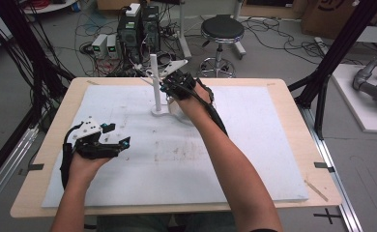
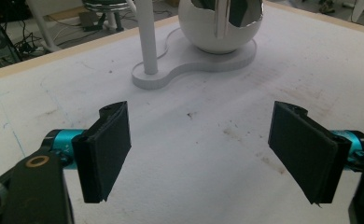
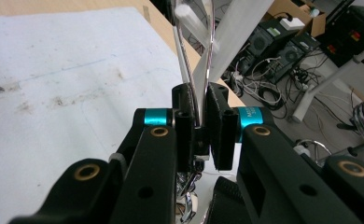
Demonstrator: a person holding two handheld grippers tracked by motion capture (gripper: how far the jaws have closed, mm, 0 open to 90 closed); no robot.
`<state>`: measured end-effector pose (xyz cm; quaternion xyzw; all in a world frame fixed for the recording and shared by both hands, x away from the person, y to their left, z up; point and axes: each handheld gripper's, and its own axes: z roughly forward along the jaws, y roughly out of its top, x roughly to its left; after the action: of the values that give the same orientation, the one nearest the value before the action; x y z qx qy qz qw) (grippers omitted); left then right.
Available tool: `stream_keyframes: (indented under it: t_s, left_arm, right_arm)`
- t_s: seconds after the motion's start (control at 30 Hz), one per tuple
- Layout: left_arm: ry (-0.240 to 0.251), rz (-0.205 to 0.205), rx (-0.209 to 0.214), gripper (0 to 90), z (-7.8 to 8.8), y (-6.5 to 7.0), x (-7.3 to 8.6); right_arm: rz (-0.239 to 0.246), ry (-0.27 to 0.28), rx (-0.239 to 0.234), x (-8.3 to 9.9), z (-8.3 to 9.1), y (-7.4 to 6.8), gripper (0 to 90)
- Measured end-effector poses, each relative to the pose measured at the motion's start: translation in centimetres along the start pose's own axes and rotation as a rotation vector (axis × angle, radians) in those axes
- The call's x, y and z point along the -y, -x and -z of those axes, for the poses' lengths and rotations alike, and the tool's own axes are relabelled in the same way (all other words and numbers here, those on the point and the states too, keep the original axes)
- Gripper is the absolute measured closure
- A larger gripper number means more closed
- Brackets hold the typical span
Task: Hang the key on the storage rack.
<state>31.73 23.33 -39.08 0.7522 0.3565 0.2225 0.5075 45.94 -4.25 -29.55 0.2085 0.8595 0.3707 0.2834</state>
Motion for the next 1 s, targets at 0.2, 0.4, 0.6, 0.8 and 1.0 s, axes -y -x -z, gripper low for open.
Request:
stream_keyframes:
  t_s: [0.2,0.4,0.6,0.8,1.0]
  left_arm:
    - [-0.001,-0.006,0.004,21.0,-0.1,0.0,0.0]
    - [-0.001,-0.004,0.003,21.1,-0.1,0.0,0.0]
    - [0.002,-0.005,0.004,21.0,0.0,0.0,-0.1]
    - [-0.003,0.0,-0.002,21.1,0.0,-0.1,0.0]
    - [0.001,-0.001,-0.003,21.1,0.1,-0.1,0.0]
  right_arm:
    - [0.005,-0.031,0.004,0.3,-0.3,0.0,82.8]
    - [0.009,-0.048,0.008,0.4,-0.5,-0.3,82.7]
    - [0.002,-0.054,0.012,0.5,-0.6,-0.4,78.3]
    - [0.024,-0.059,0.041,0.3,-0.5,-1.1,62.7]
    - [0.02,-0.055,0.048,0.3,0.0,-1.0,53.1]
